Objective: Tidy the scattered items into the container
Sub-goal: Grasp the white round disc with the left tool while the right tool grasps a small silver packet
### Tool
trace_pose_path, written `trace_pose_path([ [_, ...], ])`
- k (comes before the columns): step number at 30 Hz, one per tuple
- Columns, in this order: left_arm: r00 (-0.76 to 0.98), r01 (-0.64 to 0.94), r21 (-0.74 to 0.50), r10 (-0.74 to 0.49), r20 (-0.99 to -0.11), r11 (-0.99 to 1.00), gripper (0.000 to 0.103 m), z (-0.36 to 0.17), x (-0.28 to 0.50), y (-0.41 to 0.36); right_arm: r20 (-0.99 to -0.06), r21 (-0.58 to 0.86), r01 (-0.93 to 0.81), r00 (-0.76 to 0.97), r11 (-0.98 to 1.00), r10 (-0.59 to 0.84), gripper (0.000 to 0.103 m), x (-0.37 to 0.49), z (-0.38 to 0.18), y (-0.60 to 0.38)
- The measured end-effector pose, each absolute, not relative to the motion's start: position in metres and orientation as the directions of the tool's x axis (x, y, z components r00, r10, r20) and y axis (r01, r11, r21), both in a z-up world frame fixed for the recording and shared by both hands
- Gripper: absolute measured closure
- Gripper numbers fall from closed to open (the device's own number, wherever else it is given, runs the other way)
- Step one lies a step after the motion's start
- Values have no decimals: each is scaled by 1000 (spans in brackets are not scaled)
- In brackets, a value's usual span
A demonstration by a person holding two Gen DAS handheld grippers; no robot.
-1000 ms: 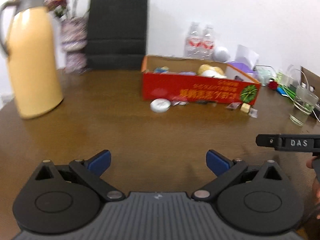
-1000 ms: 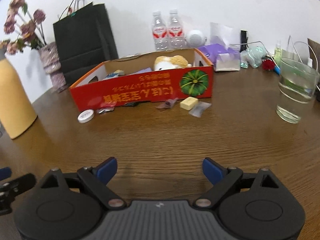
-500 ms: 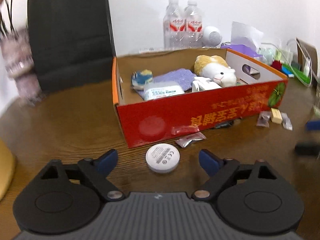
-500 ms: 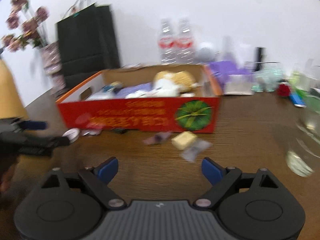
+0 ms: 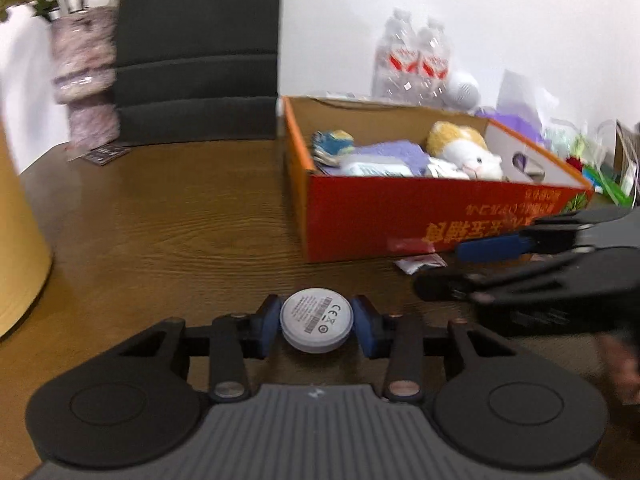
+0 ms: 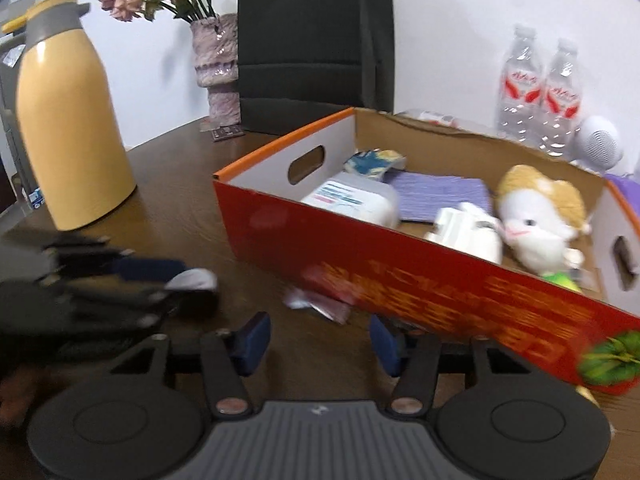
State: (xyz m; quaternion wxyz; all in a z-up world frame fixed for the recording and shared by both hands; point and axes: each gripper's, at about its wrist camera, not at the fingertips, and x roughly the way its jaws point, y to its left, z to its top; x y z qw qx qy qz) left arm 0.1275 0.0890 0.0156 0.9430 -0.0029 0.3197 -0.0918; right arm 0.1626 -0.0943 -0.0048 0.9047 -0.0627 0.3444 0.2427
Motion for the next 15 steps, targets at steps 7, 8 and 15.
trace_pose_path([
  [7,810,101,-71,-124,-573,992,63,26,117,107,-638,10,-330,724,944,260,57,159,-12,-64],
  [8,811,104,-71,-126,-572,992,63,27,116,107,-635,11,-318,731,948,252,68,157,-12,-62],
  [15,814,131,-71,-148,-562,989,63,30,111,102,-614,24,-297,749,954,249,79,151,-14,-64],
])
